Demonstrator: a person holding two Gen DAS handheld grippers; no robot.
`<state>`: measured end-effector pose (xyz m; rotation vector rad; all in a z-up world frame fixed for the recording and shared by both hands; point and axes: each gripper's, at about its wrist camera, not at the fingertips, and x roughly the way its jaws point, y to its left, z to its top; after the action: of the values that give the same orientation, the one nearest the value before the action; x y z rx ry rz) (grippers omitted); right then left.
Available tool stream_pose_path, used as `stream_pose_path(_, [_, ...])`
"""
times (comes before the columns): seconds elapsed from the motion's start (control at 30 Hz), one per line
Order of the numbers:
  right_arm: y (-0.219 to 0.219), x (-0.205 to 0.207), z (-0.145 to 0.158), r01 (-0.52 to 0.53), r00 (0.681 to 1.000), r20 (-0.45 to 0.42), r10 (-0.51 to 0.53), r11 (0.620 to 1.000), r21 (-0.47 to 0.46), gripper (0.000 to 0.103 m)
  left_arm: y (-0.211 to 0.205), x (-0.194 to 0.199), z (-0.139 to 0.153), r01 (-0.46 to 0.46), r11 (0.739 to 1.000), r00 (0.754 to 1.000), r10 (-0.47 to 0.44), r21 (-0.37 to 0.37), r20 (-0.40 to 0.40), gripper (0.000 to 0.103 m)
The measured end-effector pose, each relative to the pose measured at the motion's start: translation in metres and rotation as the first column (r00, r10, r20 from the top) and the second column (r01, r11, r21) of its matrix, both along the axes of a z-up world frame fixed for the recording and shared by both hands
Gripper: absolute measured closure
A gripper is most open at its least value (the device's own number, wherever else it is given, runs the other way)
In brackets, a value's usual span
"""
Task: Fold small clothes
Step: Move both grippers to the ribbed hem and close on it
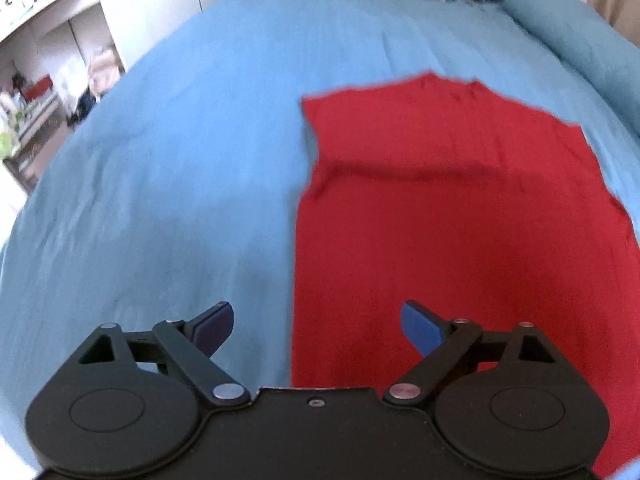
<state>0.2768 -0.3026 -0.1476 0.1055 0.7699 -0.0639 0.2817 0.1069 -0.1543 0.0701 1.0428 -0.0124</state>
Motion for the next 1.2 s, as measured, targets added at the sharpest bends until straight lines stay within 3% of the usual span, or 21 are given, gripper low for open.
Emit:
stream_pose_path(0.23, [-0.009,-0.077,-0.023,0.032,0.972,-0.233,-0.025,0.999,0.027,0.004,0.014,-0.066,-0.022,-0.022,0.999,0.986,0.016,-0.034,-0.164,0.014])
stream_pose_path(0.37, [-0.008,-0.109,-0.040,0.050,0.946,-0.320,-0.045,0.999,0.010,0.014,0.011,-0.085,-0.036,-0.037,0.998,0.974,0.024,-0.055,-0.224,0.031])
stream_pose_path(0.43, [-0.007,-0.121,-0.048,0.062,0.932,-0.358,-0.057,0.998,0.002,0.016,0.007,-0.089,-0.045,-0.036,0.998,0.971,0.022,-0.055,-0.238,0.033])
stream_pose_path(0.73, [-0.005,-0.143,-0.072,0.084,0.892,-0.447,-0.066,0.996,0.020,0.025,-0.002,-0.095,-0.058,-0.009,0.999,0.977,0.001,-0.036,-0.215,0.033])
stream_pose_path(0.87, [-0.007,-0.143,-0.078,0.113,0.887,-0.453,-0.084,0.993,0.038,0.027,-0.001,-0.100,-0.062,0.027,0.999,0.976,-0.035,-0.040,-0.213,0.039])
stream_pose_path(1.03, [-0.007,-0.144,-0.076,0.101,0.885,-0.462,-0.054,0.992,0.078,0.049,0.000,-0.104,-0.061,0.047,0.998,0.975,-0.056,-0.048,-0.217,0.044])
stream_pose_path(1.2, [-0.004,-0.138,-0.078,0.055,0.881,-0.473,-0.013,0.996,0.075,0.059,0.002,-0.103,-0.063,0.066,0.996,0.973,-0.076,-0.055,-0.217,0.053])
